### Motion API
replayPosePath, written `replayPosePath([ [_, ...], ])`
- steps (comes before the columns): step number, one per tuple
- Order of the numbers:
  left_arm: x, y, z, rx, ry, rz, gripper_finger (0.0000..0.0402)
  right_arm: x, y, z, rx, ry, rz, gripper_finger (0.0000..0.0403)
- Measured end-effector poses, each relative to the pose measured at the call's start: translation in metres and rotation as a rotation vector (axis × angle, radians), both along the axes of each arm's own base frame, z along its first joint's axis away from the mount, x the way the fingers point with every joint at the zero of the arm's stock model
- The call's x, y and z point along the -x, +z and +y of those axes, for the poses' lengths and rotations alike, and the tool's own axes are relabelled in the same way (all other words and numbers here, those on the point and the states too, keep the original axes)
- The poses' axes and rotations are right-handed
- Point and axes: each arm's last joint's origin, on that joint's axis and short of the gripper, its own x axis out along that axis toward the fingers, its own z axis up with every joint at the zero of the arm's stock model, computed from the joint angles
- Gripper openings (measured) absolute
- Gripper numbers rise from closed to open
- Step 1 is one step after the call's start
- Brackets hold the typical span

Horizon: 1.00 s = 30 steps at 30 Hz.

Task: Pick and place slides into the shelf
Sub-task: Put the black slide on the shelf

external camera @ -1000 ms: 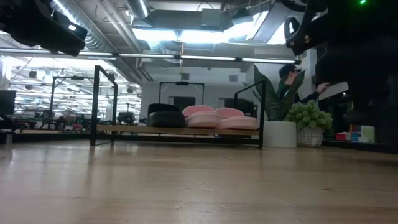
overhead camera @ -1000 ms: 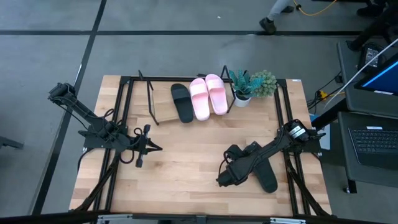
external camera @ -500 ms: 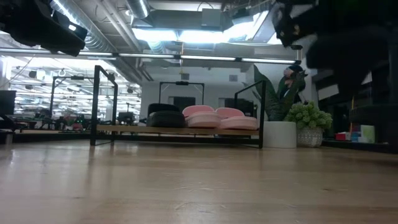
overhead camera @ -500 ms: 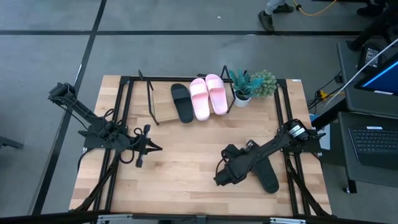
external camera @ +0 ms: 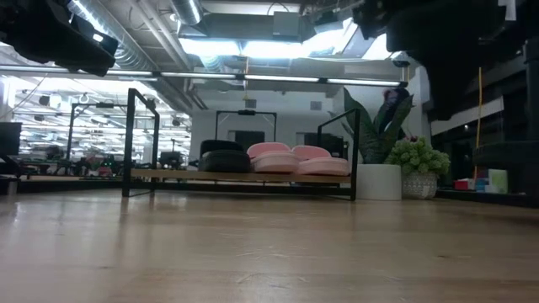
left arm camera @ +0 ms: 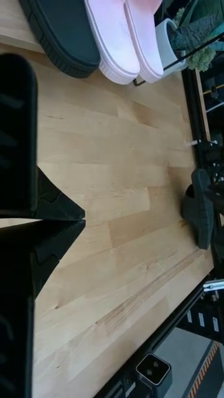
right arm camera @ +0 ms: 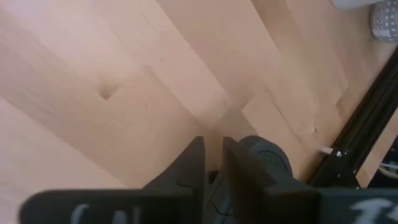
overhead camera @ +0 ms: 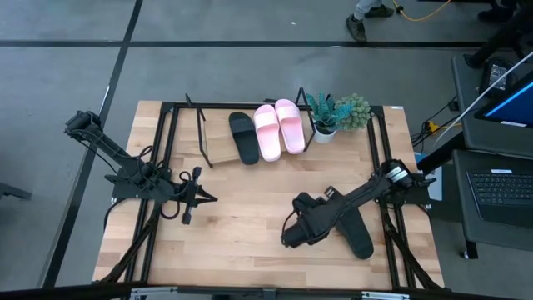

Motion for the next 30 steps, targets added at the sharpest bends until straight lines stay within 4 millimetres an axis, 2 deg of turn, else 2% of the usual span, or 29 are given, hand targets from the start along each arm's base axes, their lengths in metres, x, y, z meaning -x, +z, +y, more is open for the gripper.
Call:
replayPosePath([
  [9, 0.0, 0.0, 0.0, 0.0, 0.0, 0.001, 0.0, -0.002, -0.008, -0.015, -0.07, -0.083, 0.073, 0.0161],
  [14, 0.0, 0.0, 0.0, 0.001, 0.0, 0.001, 0.0, -0.004, -0.008, -0.019, -0.075, -0.076, 0.082, 0.0193],
  [21, 0.0, 0.0, 0.0, 0.001, 0.001, 0.002, 0.0, -0.005, -0.008, -0.02, -0.081, -0.057, 0.091, 0.0196],
  [30, 0.001, -0.002, 0.001, -0.011, 0.001, 0.021, 0.0, -0.003, -0.008, -0.017, -0.144, -0.134, 0.109, 0.0167],
])
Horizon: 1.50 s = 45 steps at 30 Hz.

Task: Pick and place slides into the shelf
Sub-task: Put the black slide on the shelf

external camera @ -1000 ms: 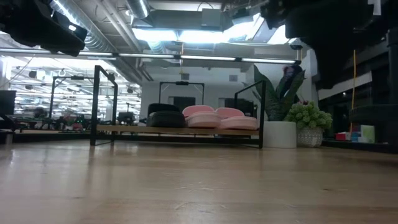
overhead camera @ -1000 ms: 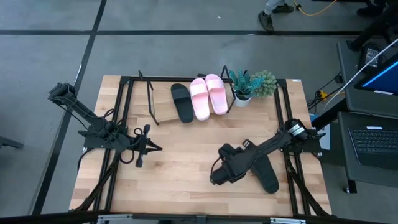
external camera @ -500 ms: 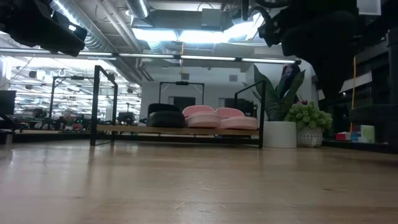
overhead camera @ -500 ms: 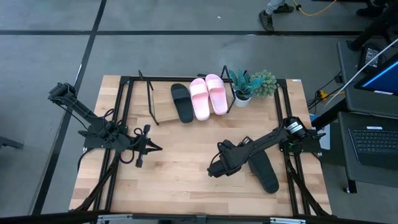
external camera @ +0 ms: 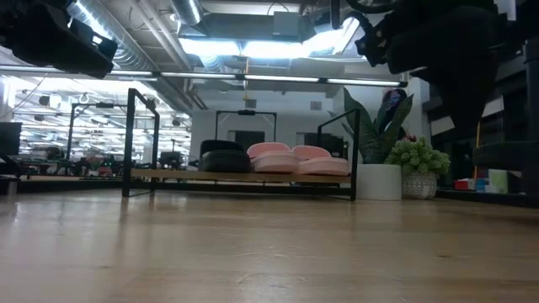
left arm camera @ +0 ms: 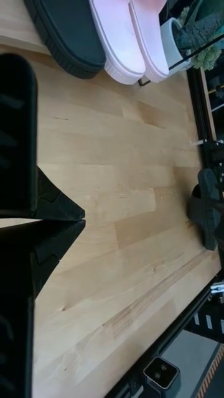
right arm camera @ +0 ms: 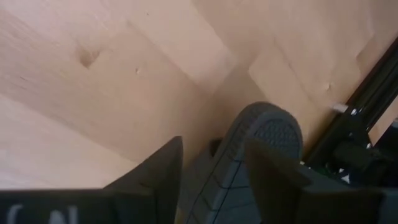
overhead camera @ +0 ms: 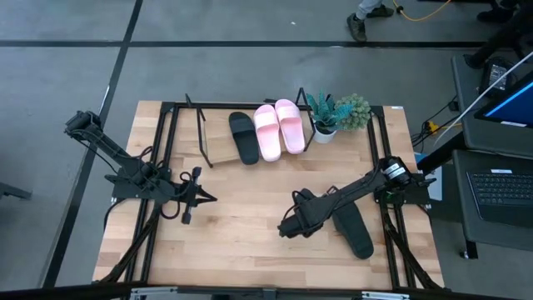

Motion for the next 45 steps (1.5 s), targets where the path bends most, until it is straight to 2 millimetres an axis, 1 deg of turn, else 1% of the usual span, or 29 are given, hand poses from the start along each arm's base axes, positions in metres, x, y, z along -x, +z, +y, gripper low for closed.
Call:
replayPosePath([
  [4, 0.0, 0.0, 0.0, 0.001, 0.002, 0.005, 0.0, 0.001, 0.0, 0.003, -0.007, 0.001, 0.003, 0.0159],
  [10, 0.0, 0.0, 0.0, 0.002, 0.002, 0.006, 0.0, 0.003, 0.0, 0.005, -0.001, -0.003, -0.002, 0.0157],
  [14, 0.0, 0.0, 0.0, 0.001, 0.002, 0.006, 0.0, 0.006, 0.0, 0.012, 0.001, 0.009, -0.004, 0.0156],
  [16, 0.0, 0.0, 0.0, 0.001, 0.002, 0.006, 0.0, 0.005, 0.003, 0.015, -0.007, 0.02, -0.017, 0.0149],
  [19, 0.0, 0.0, 0.0, 0.002, 0.002, 0.005, 0.0, 0.003, 0.018, 0.017, -0.013, 0.049, -0.075, 0.0118],
  [21, 0.0, 0.0, 0.0, 0.002, 0.002, 0.005, 0.0, 0.004, 0.034, 0.017, -0.008, 0.08, -0.143, 0.0085],
  [24, 0.0, 0.0, 0.0, 0.003, 0.002, 0.004, 0.0, 0.011, 0.059, 0.012, 0.019, 0.116, -0.235, 0.0028],
  [26, 0.0, 0.0, 0.0, 0.003, 0.003, 0.004, 0.0, 0.018, 0.072, 0.009, 0.032, 0.134, -0.282, 0.0009],
  [29, 0.0, 0.0, 0.0, 0.005, 0.003, 0.004, 0.0, 0.031, 0.086, 0.0, 0.068, 0.164, -0.335, 0.001],
  [31, 0.0, 0.0, 0.0, 0.004, 0.003, 0.004, 0.0, 0.042, 0.091, -0.006, 0.088, 0.169, -0.349, 0.0006],
  [34, 0.0, 0.0, 0.0, 0.004, 0.003, 0.003, 0.0, 0.064, 0.091, -0.018, 0.094, 0.17, -0.338, 0.0005],
  [38, 0.0, 0.0, 0.0, 0.005, 0.003, 0.003, 0.0, 0.1, 0.09, -0.037, 0.092, 0.136, -0.344, 0.0004],
  [40, 0.0, 0.0, 0.0, 0.005, 0.003, 0.003, 0.0, 0.118, 0.089, -0.047, 0.07, 0.112, -0.388, 0.0004],
  [42, 0.0, 0.0, 0.0, 0.005, 0.003, 0.003, 0.0, 0.135, 0.088, -0.055, 0.013, 0.104, -0.455, 0.0004],
  [45, 0.0, 0.0, 0.0, 0.007, 0.003, 0.0, 0.0, 0.157, 0.086, -0.066, -0.108, 0.15, -0.578, 0.0004],
])
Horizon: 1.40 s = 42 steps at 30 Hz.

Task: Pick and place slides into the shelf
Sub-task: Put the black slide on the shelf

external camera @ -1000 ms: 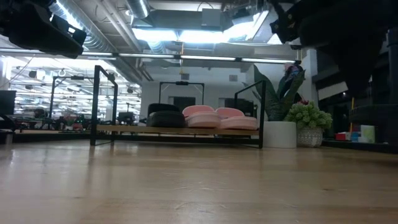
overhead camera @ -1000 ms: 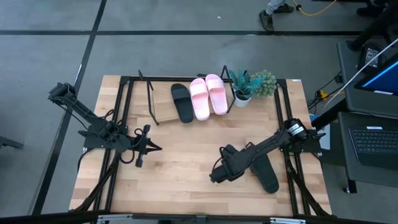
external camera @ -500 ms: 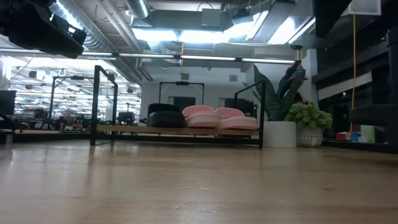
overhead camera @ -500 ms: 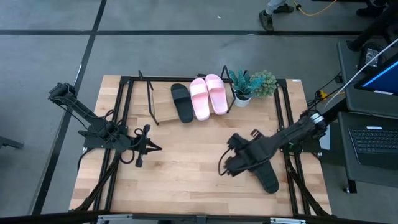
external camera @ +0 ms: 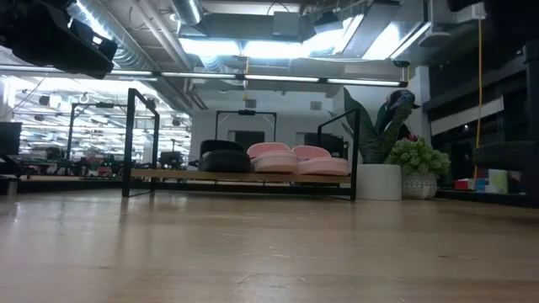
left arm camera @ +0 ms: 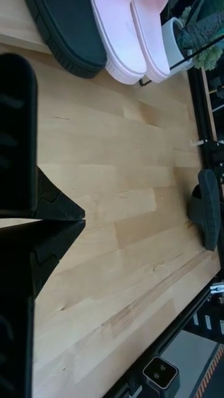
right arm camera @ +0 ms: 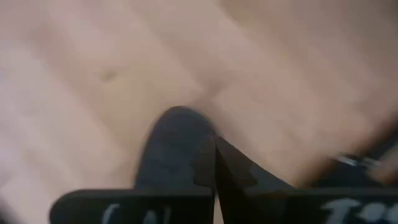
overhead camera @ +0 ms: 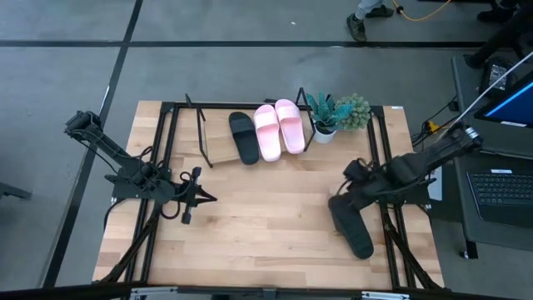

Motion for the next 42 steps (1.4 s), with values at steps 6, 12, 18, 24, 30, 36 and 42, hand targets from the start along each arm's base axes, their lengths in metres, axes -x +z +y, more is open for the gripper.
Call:
replayPosePath([
  [6, -0.001, 0.002, -0.001, 0.013, -0.001, -0.022, 0.0, 0.04, -0.012, -0.021, -0.119, 0.033, -0.183, 0.0004],
  [12, -0.002, 0.005, -0.001, 0.03, -0.001, -0.048, 0.0, 0.069, -0.034, -0.035, -0.204, -0.008, -0.243, 0.0005],
  [18, -0.002, 0.006, -0.001, 0.034, 0.002, -0.054, 0.0, 0.083, -0.056, -0.043, -0.315, -0.091, -0.344, 0.0022],
  [24, -0.004, 0.006, 0.002, 0.036, 0.023, -0.057, 0.0, 0.09, -0.074, -0.046, -0.35, -0.077, -0.391, 0.0069],
  [30, -0.007, 0.008, 0.005, 0.052, 0.053, -0.081, 0.0, 0.092, -0.074, -0.047, -0.353, -0.056, -0.414, 0.0131],
  [36, -0.009, 0.009, 0.008, 0.058, 0.075, -0.093, 0.0, 0.09, -0.075, -0.046, -0.345, -0.055, -0.402, 0.0185],
  [42, -0.01, 0.009, 0.01, 0.057, 0.089, -0.093, 0.0, 0.082, -0.08, -0.043, -0.304, -0.065, -0.339, 0.0197],
])
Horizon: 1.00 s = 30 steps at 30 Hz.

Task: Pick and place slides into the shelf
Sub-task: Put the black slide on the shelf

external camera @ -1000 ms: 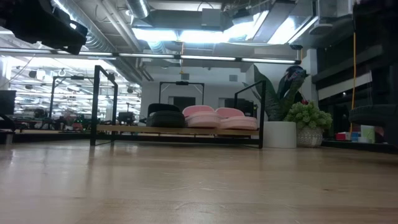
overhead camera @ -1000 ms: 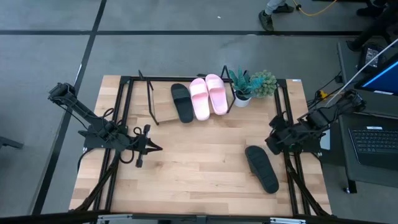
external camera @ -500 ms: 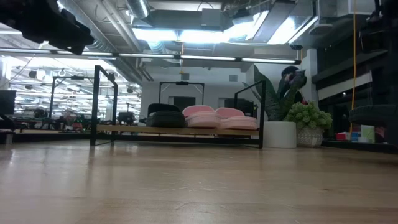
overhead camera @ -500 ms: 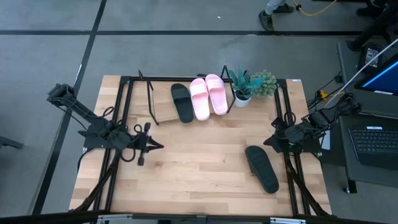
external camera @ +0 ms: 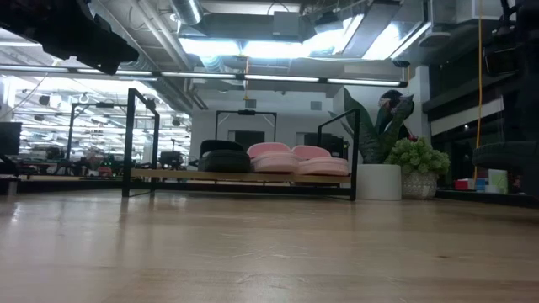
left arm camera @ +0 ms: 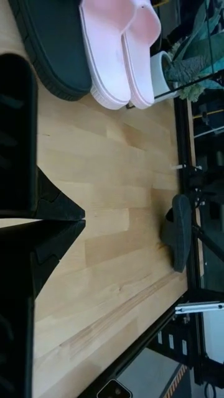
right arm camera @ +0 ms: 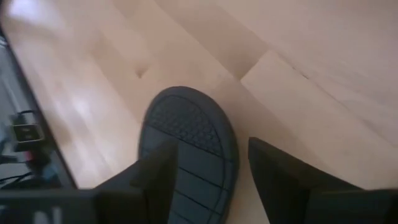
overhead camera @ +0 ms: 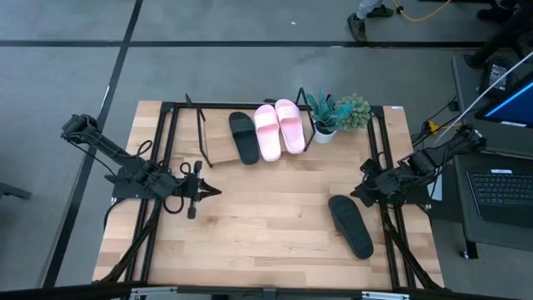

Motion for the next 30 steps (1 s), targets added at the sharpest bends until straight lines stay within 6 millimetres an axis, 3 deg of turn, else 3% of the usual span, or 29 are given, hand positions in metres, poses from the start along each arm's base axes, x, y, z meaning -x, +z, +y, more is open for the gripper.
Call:
replayPosePath([
  [11, 0.0, 0.0, 0.0, -0.001, 0.002, 0.001, 0.0, -0.017, -0.012, 0.002, 0.077, -0.039, 0.134, 0.0191],
  [18, 0.0, 0.0, 0.0, -0.001, 0.003, 0.002, 0.0, -0.025, -0.011, 0.006, 0.014, -0.025, 0.106, 0.019],
  [30, 0.0, 0.0, 0.0, 0.0, 0.003, 0.002, 0.0, -0.031, -0.018, 0.008, 0.047, -0.025, 0.179, 0.019],
])
